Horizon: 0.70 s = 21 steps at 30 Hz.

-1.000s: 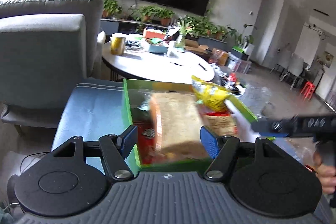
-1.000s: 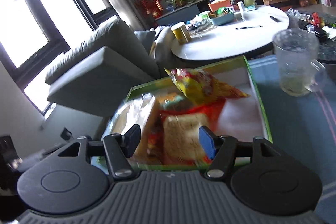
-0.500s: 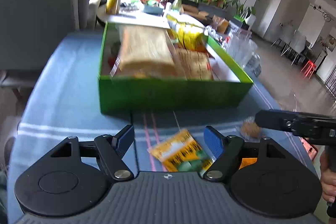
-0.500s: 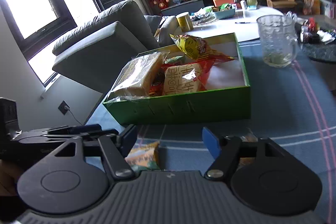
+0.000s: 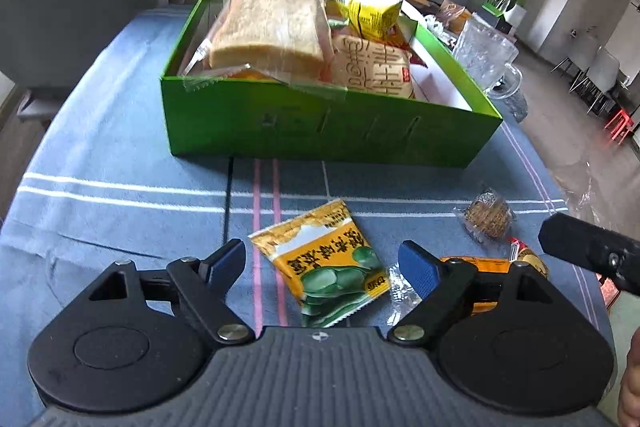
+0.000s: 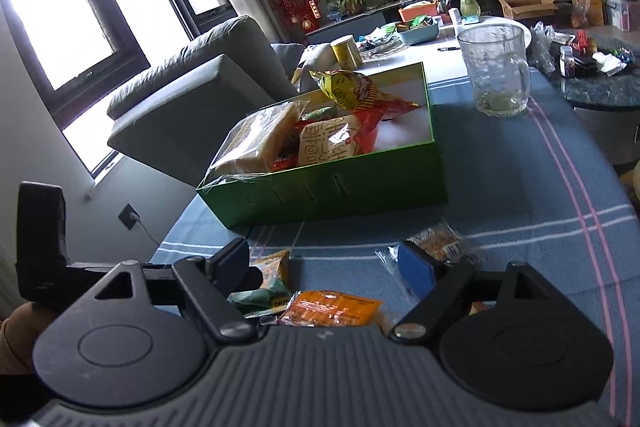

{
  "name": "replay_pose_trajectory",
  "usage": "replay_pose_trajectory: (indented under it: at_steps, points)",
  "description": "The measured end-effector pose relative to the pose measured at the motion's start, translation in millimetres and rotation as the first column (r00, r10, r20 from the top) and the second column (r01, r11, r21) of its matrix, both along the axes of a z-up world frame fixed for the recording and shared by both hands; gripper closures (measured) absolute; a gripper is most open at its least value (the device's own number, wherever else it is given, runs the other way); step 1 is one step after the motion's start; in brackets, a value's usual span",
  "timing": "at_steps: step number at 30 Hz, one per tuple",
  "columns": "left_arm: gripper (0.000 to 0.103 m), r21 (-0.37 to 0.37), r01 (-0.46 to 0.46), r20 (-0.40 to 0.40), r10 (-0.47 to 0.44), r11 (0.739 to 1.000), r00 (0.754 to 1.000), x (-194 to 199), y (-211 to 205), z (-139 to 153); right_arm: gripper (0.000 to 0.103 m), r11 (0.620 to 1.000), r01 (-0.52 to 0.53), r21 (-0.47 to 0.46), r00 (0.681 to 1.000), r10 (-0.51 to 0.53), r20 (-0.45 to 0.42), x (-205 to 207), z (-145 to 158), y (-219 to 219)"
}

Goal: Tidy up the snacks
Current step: 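Grasp the green-pea snack bag with the left tool, then hold the pea bag in the left tool while the right tool grasps the orange bag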

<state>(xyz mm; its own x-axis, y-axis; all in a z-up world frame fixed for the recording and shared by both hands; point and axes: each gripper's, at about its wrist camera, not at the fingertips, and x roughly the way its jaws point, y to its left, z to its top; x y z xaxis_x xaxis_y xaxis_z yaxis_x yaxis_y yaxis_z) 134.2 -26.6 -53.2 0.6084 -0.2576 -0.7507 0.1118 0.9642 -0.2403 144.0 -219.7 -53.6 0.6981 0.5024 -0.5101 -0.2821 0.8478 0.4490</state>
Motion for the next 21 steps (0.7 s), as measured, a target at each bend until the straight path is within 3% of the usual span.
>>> replay_pose_trajectory:
  at_steps: [8,14,16,17,18,21]
  points:
    - [0.017,0.069,-0.029,-0.05,0.033,0.997,0.998,14.0,-24.2,-15.0,0.025,0.999,0.003,0.032,1.0,-0.003,-0.004,-4.8,-6.9,-11.4]
    - [0.016,0.136,-0.039,-0.019,0.042,0.99,0.999,19.7,-37.6,-18.7,0.025,0.998,0.019,0.053,1.0,-0.019,-0.009,-6.9,-10.9,-18.1]
    - [0.024,0.139,-0.027,0.002,0.027,0.99,1.0,17.8,-37.5,-18.5,0.025,0.998,0.025,0.059,1.0,-0.024,-0.013,-6.8,-12.7,-19.4]
    - [0.042,0.147,-0.016,0.018,0.013,0.989,1.0,16.7,-38.0,-17.9,0.025,0.998,0.025,0.061,1.0,-0.024,-0.015,-6.9,-13.3,-19.6]
    - [0.051,0.158,-0.003,0.029,-0.002,0.987,1.0,15.6,-37.3,-17.1,0.025,0.998,0.023,0.063,1.0,-0.022,-0.015,-7.2,-13.8,-20.1]
    - [0.053,0.104,0.015,0.02,-0.017,0.994,1.0,13.8,-27.1,-14.5,0.025,0.998,0.02,0.063,1.0,-0.019,-0.016,-7.9,-14.6,-19.8]
